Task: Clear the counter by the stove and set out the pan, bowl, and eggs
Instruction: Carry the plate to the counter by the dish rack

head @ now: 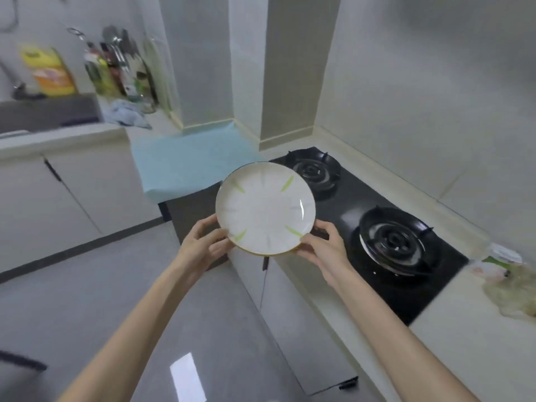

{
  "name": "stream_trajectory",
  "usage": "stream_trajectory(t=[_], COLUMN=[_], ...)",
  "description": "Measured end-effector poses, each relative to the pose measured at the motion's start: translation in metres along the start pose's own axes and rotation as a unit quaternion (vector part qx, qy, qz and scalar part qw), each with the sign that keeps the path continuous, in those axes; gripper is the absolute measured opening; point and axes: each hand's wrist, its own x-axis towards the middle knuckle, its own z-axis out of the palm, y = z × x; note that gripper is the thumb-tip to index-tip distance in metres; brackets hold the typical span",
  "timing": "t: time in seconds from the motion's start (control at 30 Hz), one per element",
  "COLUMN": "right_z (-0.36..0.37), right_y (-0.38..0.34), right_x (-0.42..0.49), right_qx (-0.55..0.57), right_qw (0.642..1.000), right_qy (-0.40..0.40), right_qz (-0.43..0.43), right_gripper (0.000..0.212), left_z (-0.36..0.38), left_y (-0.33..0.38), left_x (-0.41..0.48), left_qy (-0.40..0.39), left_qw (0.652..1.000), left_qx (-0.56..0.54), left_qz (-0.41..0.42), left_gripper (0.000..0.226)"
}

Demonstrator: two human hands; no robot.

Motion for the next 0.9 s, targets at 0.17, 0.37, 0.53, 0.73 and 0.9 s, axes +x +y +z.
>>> stream_trajectory(t=[0.17,0.37,0.53,0.73,0.9], right_z=[0.119,0.254,0.343,0.47,0.585], right_y=[0.009,0.034,0.05,0.08,0.095], right_x=[0.011,0.015,0.014,0.032,0.051], right_qx=[-0.04,-0.09,-0.13,-0.165,-0.188], right_qw=[0.995,0.978,0.959,0.927,0.897], right_qy=[-0.092,-0.186,-0.251,-0.332,-0.396], right_qz=[-0.001,0.015,0.032,0.051,0.058], right_gripper=[0.045,0.052,0.049,0.046,0.047], left_z=[-0.096,-0.21,-0.275,-0.362,-0.44], left_y=[0.053,0.096,0.115,0.146,0.188], left_x=[-0.013,-0.037,-0.053,-0.052,-0.032], left_qy=[0.07,0.165,0.248,0.327,0.386], left_qw=[0.996,0.979,0.956,0.918,0.886], left_qx=[-0.041,-0.083,-0.108,-0.16,-0.177], left_qz=[0.039,0.087,0.114,0.16,0.188], left_gripper=[0.043,0.046,0.045,0.048,0.053])
